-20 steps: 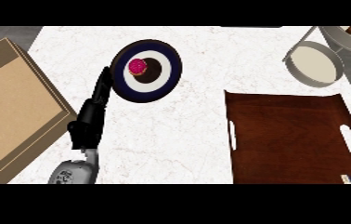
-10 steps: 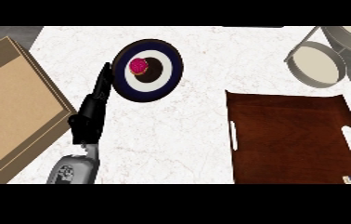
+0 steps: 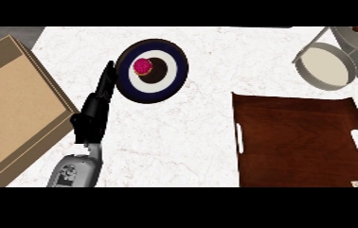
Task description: Pick the croissant from the tray and place it in the tiered basket
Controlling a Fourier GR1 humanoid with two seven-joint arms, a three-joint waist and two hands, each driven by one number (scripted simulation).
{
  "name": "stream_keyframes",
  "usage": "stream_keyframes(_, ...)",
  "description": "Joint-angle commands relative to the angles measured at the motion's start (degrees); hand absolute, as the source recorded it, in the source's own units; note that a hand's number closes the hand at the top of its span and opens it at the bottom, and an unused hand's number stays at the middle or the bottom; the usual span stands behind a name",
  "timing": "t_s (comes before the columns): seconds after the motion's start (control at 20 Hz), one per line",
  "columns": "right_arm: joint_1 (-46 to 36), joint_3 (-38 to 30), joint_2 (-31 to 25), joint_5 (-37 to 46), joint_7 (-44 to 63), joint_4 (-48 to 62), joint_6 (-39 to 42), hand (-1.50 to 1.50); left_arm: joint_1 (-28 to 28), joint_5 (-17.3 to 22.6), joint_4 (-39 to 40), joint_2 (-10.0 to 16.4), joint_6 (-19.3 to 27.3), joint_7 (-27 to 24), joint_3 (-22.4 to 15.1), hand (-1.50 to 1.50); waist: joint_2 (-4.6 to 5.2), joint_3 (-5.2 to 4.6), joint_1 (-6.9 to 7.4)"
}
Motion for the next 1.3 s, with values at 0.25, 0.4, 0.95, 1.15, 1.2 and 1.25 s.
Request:
stream_keyframes(0.25, -1.8, -11.8, -2.9, -10.5, -4.2, 6.8, -6.5, -1.50, 2.0, 0.7, 0.0, 1.4, -1.3, -1.0, 0.9, 0.00, -0.05, 0.05, -0.02)
stream_keyframes(0.4, -3.4, -14.0, -8.4, -11.5, -0.2, 7.6, -7.1, -1.50, 2.0, 0.6, -0.6, -0.5, -0.3, -0.9, -0.1, 0.00, -0.13, 0.00, -0.20)
stream_keyframes(0.95, 11.3, -27.6, -23.5, -23.8, -5.5, 13.9, 0.2, -1.50, 3.6, 0.0, -4.0, 1.0, -0.2, 1.9, 0.5, 0.00, -0.67, 0.08, -1.74)
stream_keyframes(1.15, 21.9, -32.5, -28.7, -27.7, -14.7, 17.9, 6.9, -1.50, 4.3, 1.0, -2.4, 0.8, 0.1, -1.0, 1.9, 0.00, -0.31, 0.25, -2.29)
stream_keyframes(1.2, 25.0, -33.9, -27.7, -29.2, -17.0, 19.1, 8.3, -1.50, 3.4, 1.0, -4.4, 0.5, -0.1, 1.9, 1.2, 0.00, -0.53, 0.25, -2.60)
stream_keyframes(1.25, 26.7, -34.2, -29.0, -29.3, -18.9, 19.6, 10.8, -1.50, 3.4, -0.4, -1.6, -0.7, 1.0, 0.3, 0.1, 0.00, -0.31, 0.33, -2.96)
